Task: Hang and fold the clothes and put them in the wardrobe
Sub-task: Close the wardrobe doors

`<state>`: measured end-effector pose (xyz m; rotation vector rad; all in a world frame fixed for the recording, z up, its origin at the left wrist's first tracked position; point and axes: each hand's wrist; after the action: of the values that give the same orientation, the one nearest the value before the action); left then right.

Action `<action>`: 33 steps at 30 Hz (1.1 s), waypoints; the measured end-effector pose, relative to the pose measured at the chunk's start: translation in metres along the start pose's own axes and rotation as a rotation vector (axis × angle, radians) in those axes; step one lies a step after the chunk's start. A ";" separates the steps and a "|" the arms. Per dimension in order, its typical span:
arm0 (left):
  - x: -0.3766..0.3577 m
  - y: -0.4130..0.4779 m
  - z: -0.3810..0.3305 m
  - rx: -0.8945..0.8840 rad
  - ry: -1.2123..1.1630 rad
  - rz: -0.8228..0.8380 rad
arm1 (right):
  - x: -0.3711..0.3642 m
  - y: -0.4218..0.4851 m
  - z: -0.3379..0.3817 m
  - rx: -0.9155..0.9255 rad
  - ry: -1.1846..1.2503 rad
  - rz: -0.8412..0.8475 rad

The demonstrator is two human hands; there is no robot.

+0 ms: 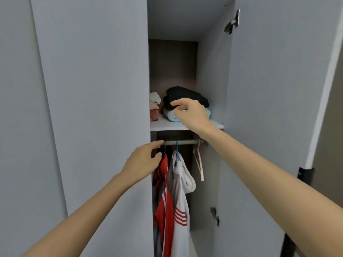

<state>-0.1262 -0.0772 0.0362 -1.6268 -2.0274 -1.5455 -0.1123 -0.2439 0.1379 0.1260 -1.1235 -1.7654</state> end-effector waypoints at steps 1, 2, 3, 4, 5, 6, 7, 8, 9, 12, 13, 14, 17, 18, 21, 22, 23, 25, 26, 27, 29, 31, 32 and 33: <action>-0.001 -0.005 -0.013 -0.030 -0.027 0.013 | 0.016 -0.011 0.005 0.011 -0.025 -0.014; -0.003 -0.009 -0.028 -0.056 -0.051 0.028 | 0.032 -0.022 0.010 0.018 -0.049 -0.027; -0.005 -0.012 -0.042 -0.081 -0.075 0.043 | 0.048 -0.031 0.014 0.019 -0.070 -0.041; -0.008 -0.015 -0.057 -0.105 -0.101 0.060 | 0.064 -0.040 0.017 0.015 -0.090 -0.060; -0.012 -0.017 -0.073 -0.131 -0.133 0.076 | 0.080 -0.048 0.019 0.009 -0.111 -0.080; -0.016 -0.020 -0.088 -0.158 -0.171 0.092 | 0.097 -0.056 0.021 0.002 -0.131 -0.101; -0.021 -0.022 -0.103 -0.184 -0.208 0.109 | 0.113 -0.063 0.021 -0.007 -0.150 -0.123; -0.026 -0.024 -0.118 -0.205 -0.240 0.121 | 0.128 -0.070 0.020 -0.015 -0.167 -0.146; -0.032 -0.026 -0.132 -0.223 -0.262 0.131 | 0.143 -0.075 0.019 -0.024 -0.186 -0.171; -0.055 -0.029 -0.170 -0.253 -0.289 0.179 | 0.187 -0.089 0.007 -0.069 -0.246 -0.241; -0.063 -0.028 -0.179 -0.254 -0.288 0.199 | 0.199 -0.092 0.002 -0.088 -0.263 -0.262; -0.073 -0.028 -0.190 -0.257 -0.289 0.218 | 0.212 -0.097 -0.005 -0.109 -0.283 -0.285; -0.104 -0.027 -0.219 -0.237 -0.332 0.255 | 0.247 -0.107 -0.030 -0.157 -0.331 -0.354; -0.115 -0.027 -0.227 -0.222 -0.350 0.261 | 0.255 -0.109 -0.038 -0.174 -0.340 -0.368; -0.147 -0.028 -0.248 -0.181 -0.402 0.294 | 0.273 -0.108 -0.063 -0.256 -0.389 -0.319; -0.157 -0.028 -0.253 -0.170 -0.415 0.303 | 0.276 -0.106 -0.071 -0.280 -0.400 -0.278; -0.166 -0.027 -0.258 -0.157 -0.425 0.306 | 0.278 -0.103 -0.079 -0.296 -0.403 -0.231; -0.182 -0.025 -0.265 -0.136 -0.429 0.300 | 0.278 -0.098 -0.091 -0.293 -0.387 -0.129; -0.190 -0.024 -0.267 -0.133 -0.426 0.294 | 0.277 -0.096 -0.096 -0.268 -0.369 -0.083; -0.196 -0.023 -0.269 -0.129 -0.420 0.288 | 0.276 -0.094 -0.101 -0.238 -0.348 -0.052; -0.206 -0.020 -0.270 -0.107 -0.404 0.259 | 0.275 -0.092 -0.107 -0.188 -0.296 -0.050; -0.214 -0.018 -0.268 -0.081 -0.384 0.193 | 0.277 -0.090 -0.110 -0.146 -0.246 -0.087; -0.218 -0.018 -0.267 -0.070 -0.376 0.151 | 0.277 -0.088 -0.112 -0.126 -0.223 -0.096; -0.221 -0.018 -0.267 -0.060 -0.369 0.107 | 0.277 -0.087 -0.113 -0.106 -0.206 -0.099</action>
<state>-0.1733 -0.4200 0.0128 -2.1409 -2.0300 -1.3639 -0.2478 -0.5235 0.1182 -0.0665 -1.1829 -1.9568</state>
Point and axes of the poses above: each hand's wrist, its own y-axis towards the middle knuckle, its own x-axis out of the back of the hand, z = x × y, and after that the axes turned 8 degrees about -z, right-handed
